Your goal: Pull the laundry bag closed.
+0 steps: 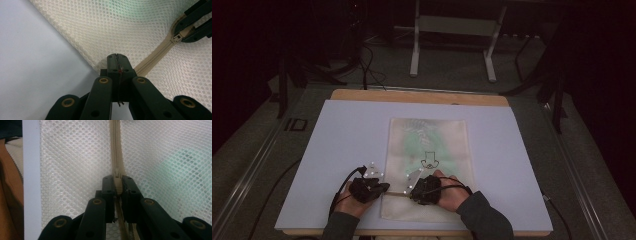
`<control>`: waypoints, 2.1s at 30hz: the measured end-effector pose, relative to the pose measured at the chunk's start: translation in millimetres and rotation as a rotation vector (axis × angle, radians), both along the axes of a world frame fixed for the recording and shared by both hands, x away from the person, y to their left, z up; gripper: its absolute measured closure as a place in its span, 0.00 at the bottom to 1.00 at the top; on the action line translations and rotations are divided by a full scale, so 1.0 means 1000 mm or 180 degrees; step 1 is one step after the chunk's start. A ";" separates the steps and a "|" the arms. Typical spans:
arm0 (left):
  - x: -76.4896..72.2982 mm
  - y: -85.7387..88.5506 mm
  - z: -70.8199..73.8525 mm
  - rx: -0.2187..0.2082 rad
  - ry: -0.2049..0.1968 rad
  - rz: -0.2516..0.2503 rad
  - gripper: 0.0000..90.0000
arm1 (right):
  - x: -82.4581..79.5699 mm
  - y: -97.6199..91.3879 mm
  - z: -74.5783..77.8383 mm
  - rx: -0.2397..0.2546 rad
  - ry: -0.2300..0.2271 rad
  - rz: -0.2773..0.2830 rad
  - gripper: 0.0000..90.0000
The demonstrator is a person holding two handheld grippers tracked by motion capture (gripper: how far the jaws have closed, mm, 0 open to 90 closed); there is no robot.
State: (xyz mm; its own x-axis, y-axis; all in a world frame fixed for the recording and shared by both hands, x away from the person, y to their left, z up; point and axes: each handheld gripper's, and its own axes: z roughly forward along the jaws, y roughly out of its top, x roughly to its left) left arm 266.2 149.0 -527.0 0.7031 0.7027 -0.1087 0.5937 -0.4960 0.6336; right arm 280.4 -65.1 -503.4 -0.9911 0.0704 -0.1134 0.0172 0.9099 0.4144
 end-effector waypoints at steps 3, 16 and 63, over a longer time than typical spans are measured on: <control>0.000 0.000 0.000 -0.0002 0.0002 0.0000 1.00 | 0.000 0.000 0.000 -0.0017 -0.0002 0.0007 0.92; 0.000 0.000 0.000 -0.0010 0.0006 0.0007 1.00 | 0.000 -0.003 0.002 0.0000 0.0010 0.0011 0.92; 0.000 0.000 0.000 -0.0007 0.0006 0.0012 1.00 | 0.001 -0.025 0.002 -0.0002 0.0078 -0.0061 0.92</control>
